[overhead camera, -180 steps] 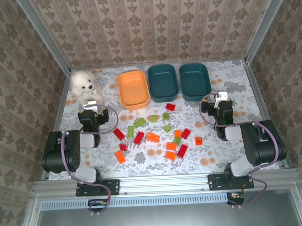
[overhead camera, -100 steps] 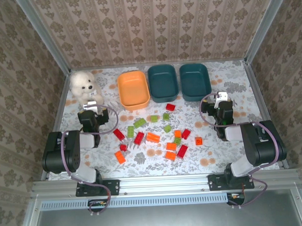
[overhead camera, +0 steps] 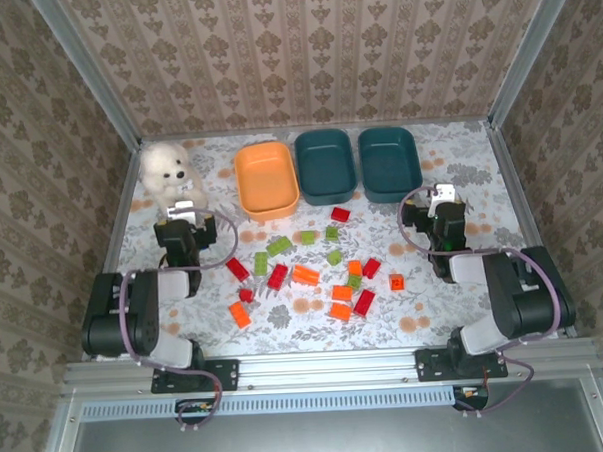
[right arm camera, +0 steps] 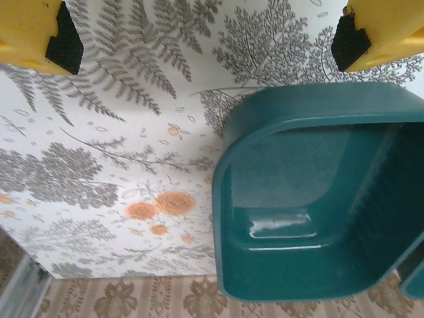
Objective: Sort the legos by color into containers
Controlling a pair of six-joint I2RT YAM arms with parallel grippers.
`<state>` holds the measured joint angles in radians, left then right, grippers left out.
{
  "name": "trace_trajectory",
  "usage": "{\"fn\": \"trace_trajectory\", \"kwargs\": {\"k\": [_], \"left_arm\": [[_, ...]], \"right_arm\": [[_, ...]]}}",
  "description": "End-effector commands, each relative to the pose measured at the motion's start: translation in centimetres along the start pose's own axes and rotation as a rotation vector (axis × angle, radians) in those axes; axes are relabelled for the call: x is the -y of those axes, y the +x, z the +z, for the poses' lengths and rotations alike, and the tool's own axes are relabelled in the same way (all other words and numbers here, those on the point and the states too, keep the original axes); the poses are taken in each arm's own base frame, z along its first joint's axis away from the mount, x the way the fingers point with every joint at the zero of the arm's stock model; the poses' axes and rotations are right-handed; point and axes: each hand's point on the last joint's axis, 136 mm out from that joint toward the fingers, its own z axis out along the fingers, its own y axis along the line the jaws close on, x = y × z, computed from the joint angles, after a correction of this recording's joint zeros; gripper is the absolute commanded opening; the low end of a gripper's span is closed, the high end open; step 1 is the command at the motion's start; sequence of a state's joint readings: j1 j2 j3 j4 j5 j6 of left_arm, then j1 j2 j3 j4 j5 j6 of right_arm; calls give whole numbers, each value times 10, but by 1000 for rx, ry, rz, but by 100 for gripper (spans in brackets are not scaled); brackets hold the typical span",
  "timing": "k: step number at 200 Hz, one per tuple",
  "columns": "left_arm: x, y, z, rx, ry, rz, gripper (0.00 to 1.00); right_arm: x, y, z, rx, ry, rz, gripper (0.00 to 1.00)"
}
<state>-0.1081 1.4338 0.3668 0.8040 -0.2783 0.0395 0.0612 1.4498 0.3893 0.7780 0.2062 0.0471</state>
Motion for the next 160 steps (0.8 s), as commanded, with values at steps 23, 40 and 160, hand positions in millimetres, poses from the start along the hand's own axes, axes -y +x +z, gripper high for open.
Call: {"fn": "trace_trajectory", "kwargs": {"k": [23, 40, 160], "left_arm": [[-10, -62, -65, 118, -154, 13, 100], [-16, -82, -94, 140, -166, -33, 100], [91, -108, -188, -373, 539, -384, 100]], "right_arm": [[12, -107, -53, 191, 151, -24, 100], [11, -165, -84, 236, 175, -2, 100], [-64, -41, -219, -826, -92, 58, 82]]}}
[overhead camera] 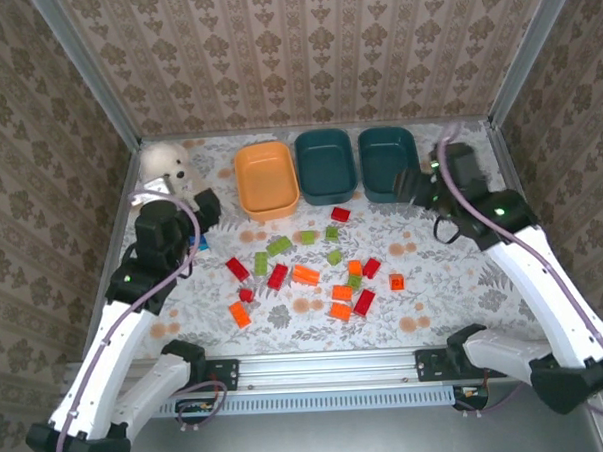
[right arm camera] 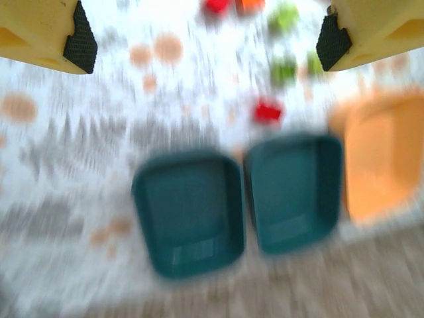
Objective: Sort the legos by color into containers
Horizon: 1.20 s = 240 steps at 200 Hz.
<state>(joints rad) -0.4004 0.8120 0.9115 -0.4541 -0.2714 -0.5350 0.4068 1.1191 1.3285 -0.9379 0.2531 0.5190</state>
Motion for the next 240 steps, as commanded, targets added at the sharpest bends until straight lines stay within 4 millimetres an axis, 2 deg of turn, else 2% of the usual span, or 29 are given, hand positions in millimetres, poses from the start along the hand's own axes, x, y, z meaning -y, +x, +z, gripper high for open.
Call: {"fn": "trace_trajectory", "kwargs": {"k": [1, 13, 25, 34, 50, 70, 111, 139, 181, 240], "left_arm": [[42, 60, -9, -322, 216, 26, 100], [59, 81, -17, -399, 302, 66, 100], [69, 97, -24, -452, 362, 72, 100], [76, 107, -29, -482, 423, 54, 100], [87, 117, -35, -508, 502, 17, 100], [93, 124, -37, -521, 540, -10, 100], [100, 128, -39, -526, 560, -8, 100], [104, 125, -43, -517, 571, -8, 100], [105, 124, -46, -515, 579, -8, 100], [107, 123, -46, -515, 580, -12, 100]], "right_arm": [[17, 105, -9, -394, 84, -71, 82], [18, 138, -3, -492, 93, -103, 83], [17, 164, 5, -576, 90, -125, 91], [17, 179, 14, -628, 94, -129, 92], [15, 198, 29, -677, 85, -142, 88], [14, 211, 50, -687, 78, -166, 86], [13, 228, 93, -712, 92, -174, 79], [31, 234, 115, -731, 169, -158, 73], [33, 240, 135, -763, 149, -150, 66], [40, 241, 146, -776, 159, -139, 43]]}}
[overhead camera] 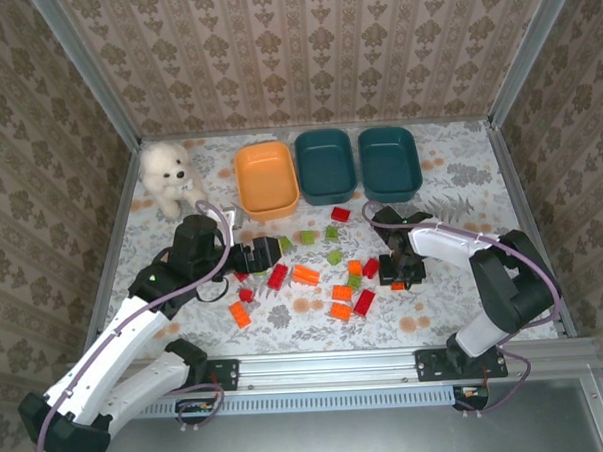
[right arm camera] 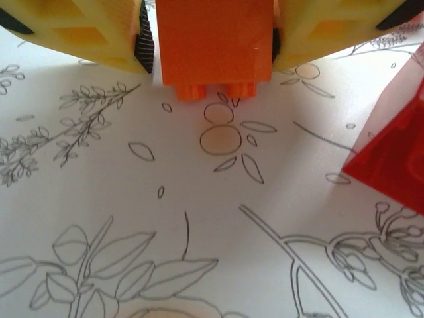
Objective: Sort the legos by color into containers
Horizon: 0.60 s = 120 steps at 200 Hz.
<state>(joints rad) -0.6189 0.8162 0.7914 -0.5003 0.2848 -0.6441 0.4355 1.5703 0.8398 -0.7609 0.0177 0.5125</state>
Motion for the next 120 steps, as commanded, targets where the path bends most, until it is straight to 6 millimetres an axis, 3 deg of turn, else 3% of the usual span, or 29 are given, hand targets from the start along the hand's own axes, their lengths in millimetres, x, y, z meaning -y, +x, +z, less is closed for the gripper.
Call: {"fn": "trace_trajectory", "kwargs": {"k": [1, 34, 59, 87, 120], "left_arm": [[12, -7, -5, 23, 38, -3, 100], [12, -9, -5, 29, 37, -6, 100], [14, -17, -5, 49, 29, -18, 100], [20, -37, 3, 64, 14, -28, 100], [30, -73, 23, 82, -9, -34, 100]], "right_arm": [[0, -2, 2, -2, -9, -5, 43], [1, -7, -16, 43, -9, -4, 31], [3, -24, -70, 165, -15, -3, 31], [-3, -71, -130, 293, -17, -15, 31], [-8, -148, -153, 377, -47, 41, 30]]}}
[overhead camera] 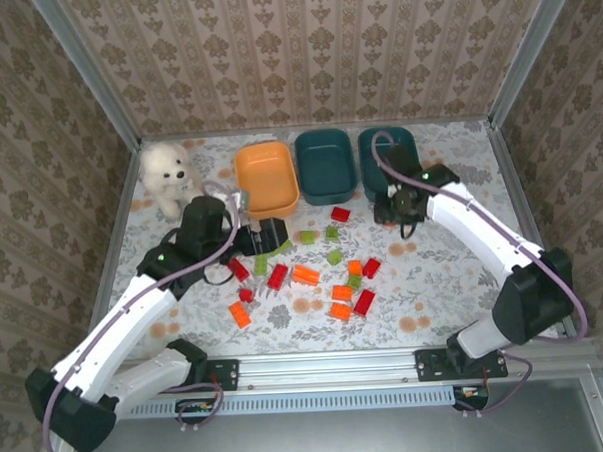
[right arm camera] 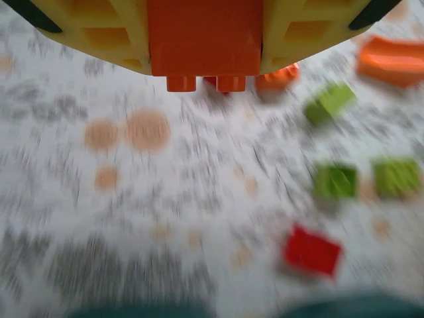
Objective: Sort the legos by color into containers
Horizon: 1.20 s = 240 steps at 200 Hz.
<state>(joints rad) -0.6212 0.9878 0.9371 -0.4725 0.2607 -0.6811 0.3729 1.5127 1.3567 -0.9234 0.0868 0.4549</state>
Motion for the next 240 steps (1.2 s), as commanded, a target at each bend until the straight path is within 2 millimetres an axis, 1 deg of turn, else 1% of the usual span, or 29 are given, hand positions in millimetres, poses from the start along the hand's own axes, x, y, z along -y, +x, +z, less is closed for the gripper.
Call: {"fn": "trace_trajectory", "kwargs": {"k": [1, 15, 37, 45, 53, 65, 77, 88, 106, 115, 137, 140, 148, 166, 178, 192, 199, 211, 219, 230, 240], "left_arm": [[16, -37, 6, 70, 9, 0, 100], [13, -56, 16, 86, -7, -31, 100], [4, -86, 33, 106, -9, -111, 100], [3, -96, 40, 110, -6, -127, 100], [2, -106, 45, 113, -2, -132, 100], [3, -118, 52, 116, -1, -126, 100], [5, -127, 55, 114, -3, -116, 100], [1, -130, 59, 105, -19, -117, 100], [-5, -130, 65, 92, -32, -130, 100], [-7, -129, 67, 86, -36, -133, 100], [-13, -125, 68, 75, -61, -150, 100], [-22, -130, 65, 88, -78, -166, 100], [-26, -130, 64, 86, -89, -172, 99], [-31, -125, 61, 74, -118, -187, 99], [-35, -120, 58, 64, -146, -199, 98], [-41, -114, 53, 55, -179, -209, 98], [-44, -110, 48, 50, -200, -216, 98], [-55, -99, 38, 36, -271, -243, 98], [-66, -91, 29, 28, -336, -267, 98], [-81, -74, 14, 4, -427, -305, 98], [-92, -57, 2, -19, -494, -336, 99]], "right_arm": [[14, -32, 20, -20, 73, 3, 30], [15, -62, 35, -5, 70, 35, 30], [18, -98, 71, -22, 75, 68, 29], [20, -108, 83, -24, 80, 72, 29], [22, -116, 99, -38, 84, 82, 29], [25, -126, 117, -55, 80, 101, 29], [29, -132, 134, -74, 91, 115, 29], [31, -135, 148, -89, 95, 120, 29], [34, -138, 166, -108, 103, 124, 29], [38, -136, 176, -129, 110, 129, 30], [46, -133, 190, -164, 119, 153, 34], [47, -133, 192, -169, 121, 156, 34], [49, -132, 194, -178, 123, 161, 36], [48, -134, 195, -180, 114, 159, 46], [46, -138, 191, -172, 103, 154, 48], [43, -146, 179, -148, 87, 146, 51], [39, -152, 172, -129, 76, 140, 55], [33, -163, 150, -87, 58, 127, 57], [28, -171, 130, -48, 45, 120, 57], [19, -180, 97, 9, 17, 112, 58], [3, -182, 66, 56, -30, 96, 57]]}}
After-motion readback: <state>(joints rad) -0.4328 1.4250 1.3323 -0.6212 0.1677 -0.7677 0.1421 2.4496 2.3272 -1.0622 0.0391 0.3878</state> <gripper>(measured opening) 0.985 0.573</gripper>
